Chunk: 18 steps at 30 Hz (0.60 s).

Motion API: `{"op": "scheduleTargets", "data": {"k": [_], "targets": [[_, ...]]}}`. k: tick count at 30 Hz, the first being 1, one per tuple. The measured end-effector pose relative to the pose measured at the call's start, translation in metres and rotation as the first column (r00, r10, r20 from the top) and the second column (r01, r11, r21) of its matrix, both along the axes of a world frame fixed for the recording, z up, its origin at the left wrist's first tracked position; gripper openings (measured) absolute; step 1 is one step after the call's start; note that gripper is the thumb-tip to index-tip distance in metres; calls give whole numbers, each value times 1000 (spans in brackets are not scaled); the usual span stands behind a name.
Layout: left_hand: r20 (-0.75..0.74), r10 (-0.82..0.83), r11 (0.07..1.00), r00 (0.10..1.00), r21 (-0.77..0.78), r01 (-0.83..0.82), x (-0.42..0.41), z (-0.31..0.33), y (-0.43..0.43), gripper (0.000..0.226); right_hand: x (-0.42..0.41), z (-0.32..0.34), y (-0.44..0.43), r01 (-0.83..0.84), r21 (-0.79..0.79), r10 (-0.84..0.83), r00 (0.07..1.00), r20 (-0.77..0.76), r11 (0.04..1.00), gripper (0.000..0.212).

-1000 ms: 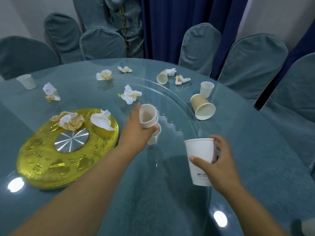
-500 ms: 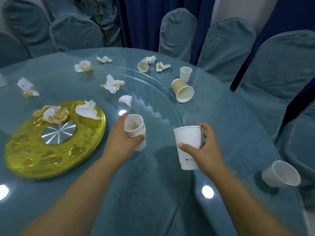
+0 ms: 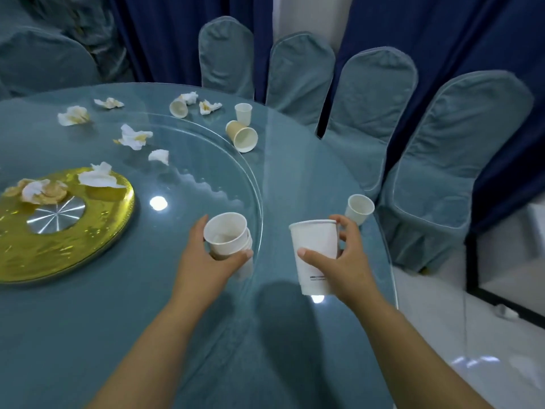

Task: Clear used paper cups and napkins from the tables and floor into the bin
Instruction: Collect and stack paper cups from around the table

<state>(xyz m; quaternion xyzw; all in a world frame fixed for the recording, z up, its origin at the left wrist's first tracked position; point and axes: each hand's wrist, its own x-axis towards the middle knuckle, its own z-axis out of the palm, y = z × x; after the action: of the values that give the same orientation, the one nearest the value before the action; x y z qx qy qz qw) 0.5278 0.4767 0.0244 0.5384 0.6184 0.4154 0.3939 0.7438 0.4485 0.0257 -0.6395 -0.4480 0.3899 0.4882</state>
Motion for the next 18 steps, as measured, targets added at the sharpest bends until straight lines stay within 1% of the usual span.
{"op": "scheduleTargets", "data": {"k": [4,8,13,18], "targets": [[90,-59,998,994,6,59,36,2,-25,74,39,3,-41,139,4,-139,989,49,990,70],[181,-112,994,977,9,112,76,10,-39,63,83,10,-64,220,12,-220,971,97,976,71],[221,-129,992,967,32,125,131,15,-31,58,138,8,-65,256,-9,-254,963,89,967,70],[221,-101,994,970,59,90,202,17,5,60,206,2,-31,245,-59,-240,968,77,968,70]]}}
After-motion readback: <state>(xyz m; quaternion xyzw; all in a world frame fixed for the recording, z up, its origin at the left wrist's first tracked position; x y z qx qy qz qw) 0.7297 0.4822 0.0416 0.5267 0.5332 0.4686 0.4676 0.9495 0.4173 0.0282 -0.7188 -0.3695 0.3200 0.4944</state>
